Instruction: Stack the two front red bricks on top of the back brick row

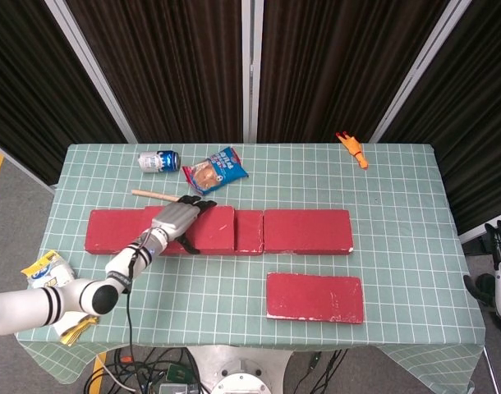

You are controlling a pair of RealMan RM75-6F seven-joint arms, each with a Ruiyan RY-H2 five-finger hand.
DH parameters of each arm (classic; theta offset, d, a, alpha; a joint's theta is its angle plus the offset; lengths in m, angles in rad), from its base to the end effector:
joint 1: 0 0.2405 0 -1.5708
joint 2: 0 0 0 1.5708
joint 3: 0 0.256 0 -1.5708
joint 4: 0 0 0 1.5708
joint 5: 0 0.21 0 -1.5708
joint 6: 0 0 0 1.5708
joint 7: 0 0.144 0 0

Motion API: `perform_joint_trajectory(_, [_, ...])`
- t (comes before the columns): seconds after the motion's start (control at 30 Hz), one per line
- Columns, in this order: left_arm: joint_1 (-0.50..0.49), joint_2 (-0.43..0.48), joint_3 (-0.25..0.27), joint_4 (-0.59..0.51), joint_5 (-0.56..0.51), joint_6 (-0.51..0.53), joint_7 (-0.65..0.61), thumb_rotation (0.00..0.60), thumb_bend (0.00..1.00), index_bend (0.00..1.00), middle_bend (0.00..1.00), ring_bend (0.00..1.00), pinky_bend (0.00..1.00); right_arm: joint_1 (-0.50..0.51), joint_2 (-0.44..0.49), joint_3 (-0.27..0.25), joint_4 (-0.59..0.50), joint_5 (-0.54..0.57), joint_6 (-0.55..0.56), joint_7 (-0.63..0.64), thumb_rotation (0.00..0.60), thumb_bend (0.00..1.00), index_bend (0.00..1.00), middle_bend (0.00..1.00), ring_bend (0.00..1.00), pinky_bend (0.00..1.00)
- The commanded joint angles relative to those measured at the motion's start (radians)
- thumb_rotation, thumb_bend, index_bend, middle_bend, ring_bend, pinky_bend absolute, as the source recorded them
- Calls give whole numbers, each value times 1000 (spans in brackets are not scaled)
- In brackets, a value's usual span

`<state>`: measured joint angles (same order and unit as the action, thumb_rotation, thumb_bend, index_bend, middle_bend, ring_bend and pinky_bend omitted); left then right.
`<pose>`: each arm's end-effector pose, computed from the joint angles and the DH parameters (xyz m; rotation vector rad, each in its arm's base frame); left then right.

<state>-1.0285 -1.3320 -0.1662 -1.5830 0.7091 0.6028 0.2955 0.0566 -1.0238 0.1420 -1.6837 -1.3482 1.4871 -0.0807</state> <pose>-0.1044 0.3805 0.0077 -2.0336 -1.2182 -0.7242 -0.3191 -0.1886 0.2044 1.2262 -0.8388 0.8034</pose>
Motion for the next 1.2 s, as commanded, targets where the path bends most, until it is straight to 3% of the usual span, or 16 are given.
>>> perform_joint_trajectory(0.03, [-9,-11,8,16,11,-2,-8,600,76,100,255,0,1,-1,1,0,1,0,3,0,600,177,0,0,0,0])
perform_joint_trajectory(0.43, [-30,-32,31,87,32,-19,-58,600,76,100,255,0,0,4,-5,2,16,18,-16,5,600,177,0,0,0,0])
perform_joint_trajectory(1.2, [-38,-28,67,88,26,-3,-96,600,77,100,254,0,0,11,-10,0,18,28,-31,-7,600,179,0,0,0,0])
